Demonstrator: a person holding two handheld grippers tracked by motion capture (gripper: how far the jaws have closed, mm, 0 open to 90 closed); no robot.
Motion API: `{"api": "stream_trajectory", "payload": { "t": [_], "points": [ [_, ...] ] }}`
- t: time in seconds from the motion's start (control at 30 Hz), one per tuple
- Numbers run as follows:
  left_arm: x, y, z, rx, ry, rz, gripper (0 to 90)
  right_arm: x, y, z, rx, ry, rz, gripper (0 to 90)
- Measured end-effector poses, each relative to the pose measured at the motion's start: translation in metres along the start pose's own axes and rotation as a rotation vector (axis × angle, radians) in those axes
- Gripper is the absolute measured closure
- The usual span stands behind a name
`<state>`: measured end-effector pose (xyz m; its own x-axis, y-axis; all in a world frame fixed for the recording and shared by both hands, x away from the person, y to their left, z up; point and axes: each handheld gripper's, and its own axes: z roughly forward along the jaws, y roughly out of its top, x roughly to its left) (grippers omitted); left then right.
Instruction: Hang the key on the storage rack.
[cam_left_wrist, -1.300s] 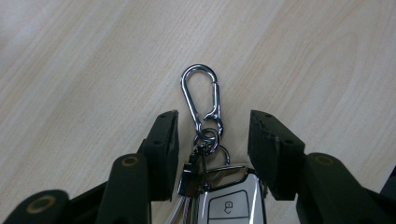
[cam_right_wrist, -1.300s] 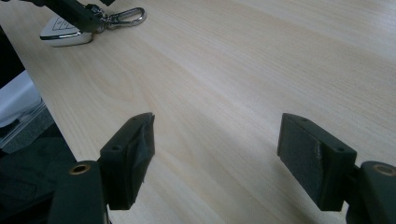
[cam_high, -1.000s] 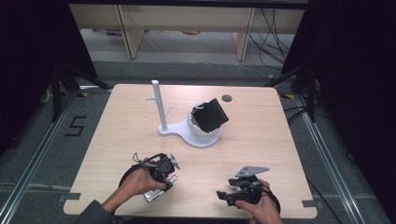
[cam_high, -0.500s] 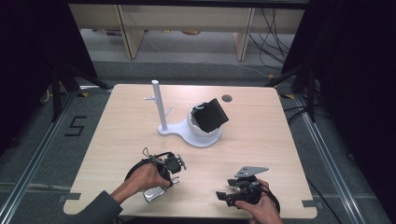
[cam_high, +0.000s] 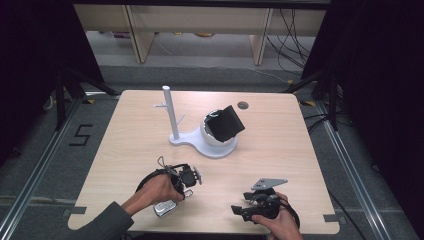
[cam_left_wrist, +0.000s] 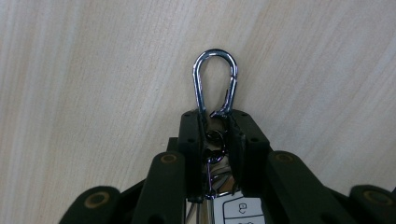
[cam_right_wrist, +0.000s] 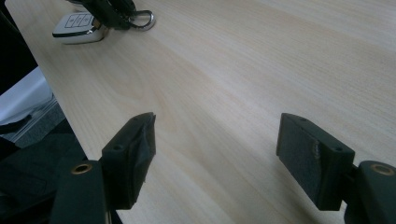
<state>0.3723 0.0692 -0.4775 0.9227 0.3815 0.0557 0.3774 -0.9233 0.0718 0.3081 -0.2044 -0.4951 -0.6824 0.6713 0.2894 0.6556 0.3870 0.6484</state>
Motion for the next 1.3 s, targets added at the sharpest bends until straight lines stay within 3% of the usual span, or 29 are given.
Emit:
{"api": "stream_trajectory", "payload": {
  "t": [0.4, 0.67, 0.77, 0.93, 1.07, 1.3],
  "points": [
    [0.008, -0.009, -0.01, -0.041, -0.031, -0.027, 75.1, -0.002, 0.0, 0.001, -0.001, 0.009, 0.001, 29.3],
    [0.021, -0.024, -0.035, -0.105, -0.042, -0.061, 75.1, -0.002, -0.001, 0.001, 0.002, 0.008, 0.003, 29.3],
    [0.025, -0.029, -0.047, -0.103, -0.027, -0.063, 75.1, -0.003, -0.001, 0.002, 0.003, 0.009, 0.005, 29.3],
    [0.032, -0.04, -0.07, -0.144, 0.007, -0.076, 75.1, -0.003, -0.001, 0.001, 0.0, 0.007, 0.011, 29.3],
    [0.04, -0.05, -0.087, -0.191, 0.031, -0.107, 75.2, -0.003, -0.001, 0.002, 0.006, 0.011, 0.02, 29.3],
    [0.06, -0.065, -0.115, -0.207, 0.068, -0.162, 75.1, -0.004, -0.001, 0.002, 0.006, 0.007, 0.03, 29.3]
  ]
}}
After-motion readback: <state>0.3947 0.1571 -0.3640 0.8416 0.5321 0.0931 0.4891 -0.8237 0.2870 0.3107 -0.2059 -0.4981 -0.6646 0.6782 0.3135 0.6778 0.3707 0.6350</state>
